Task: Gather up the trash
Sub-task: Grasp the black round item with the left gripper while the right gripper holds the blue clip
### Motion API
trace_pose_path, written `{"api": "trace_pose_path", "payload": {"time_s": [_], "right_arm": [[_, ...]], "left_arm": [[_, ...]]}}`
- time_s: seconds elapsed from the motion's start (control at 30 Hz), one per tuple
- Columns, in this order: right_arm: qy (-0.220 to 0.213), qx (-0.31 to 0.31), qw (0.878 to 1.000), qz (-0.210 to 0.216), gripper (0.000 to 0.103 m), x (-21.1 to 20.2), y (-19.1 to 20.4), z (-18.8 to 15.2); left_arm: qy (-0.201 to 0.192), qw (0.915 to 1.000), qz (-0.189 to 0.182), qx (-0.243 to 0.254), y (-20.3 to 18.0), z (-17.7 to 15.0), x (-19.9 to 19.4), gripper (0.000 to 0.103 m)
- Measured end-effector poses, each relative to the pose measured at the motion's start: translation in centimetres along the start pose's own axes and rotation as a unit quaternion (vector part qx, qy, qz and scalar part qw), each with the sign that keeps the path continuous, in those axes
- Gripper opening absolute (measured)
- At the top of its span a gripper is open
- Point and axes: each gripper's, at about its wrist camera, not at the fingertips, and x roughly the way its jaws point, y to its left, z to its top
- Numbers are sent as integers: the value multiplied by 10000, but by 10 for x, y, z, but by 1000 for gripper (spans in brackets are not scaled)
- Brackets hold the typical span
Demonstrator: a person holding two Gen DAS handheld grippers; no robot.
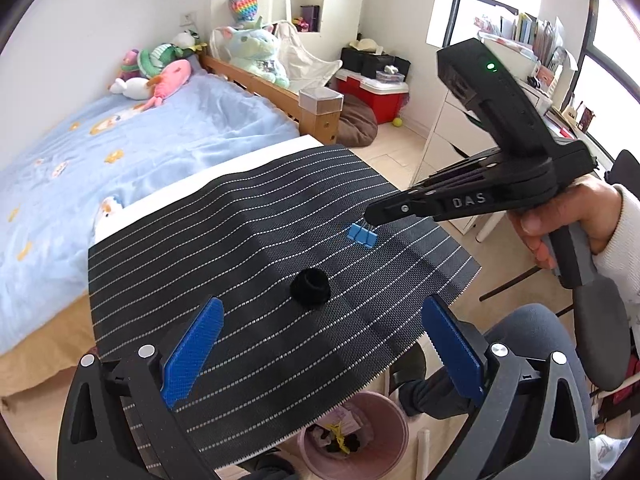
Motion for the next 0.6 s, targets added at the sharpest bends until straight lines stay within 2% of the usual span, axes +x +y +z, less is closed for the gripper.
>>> {"api": "trace_pose_path", "payload": {"time_s": [0.3, 0.5, 0.57, 0.6], "right_arm": [[-14, 30, 10000, -33, 1, -5, -6, -4], [-24, 43, 10000, -53, 1, -7, -10, -6], [-23, 56, 10000, -53, 1, -7, -12, -7], [-19, 64, 10000, -52, 1, -6, -13, -8]], "left_arm": [[539, 9983, 91, 190, 2, 15, 47, 95], [908, 9957, 102, 142, 6, 15, 79, 95], [962, 9952, 91, 150, 7, 14, 84, 86], [1034, 9945, 101, 159, 7, 13, 89, 78]]}}
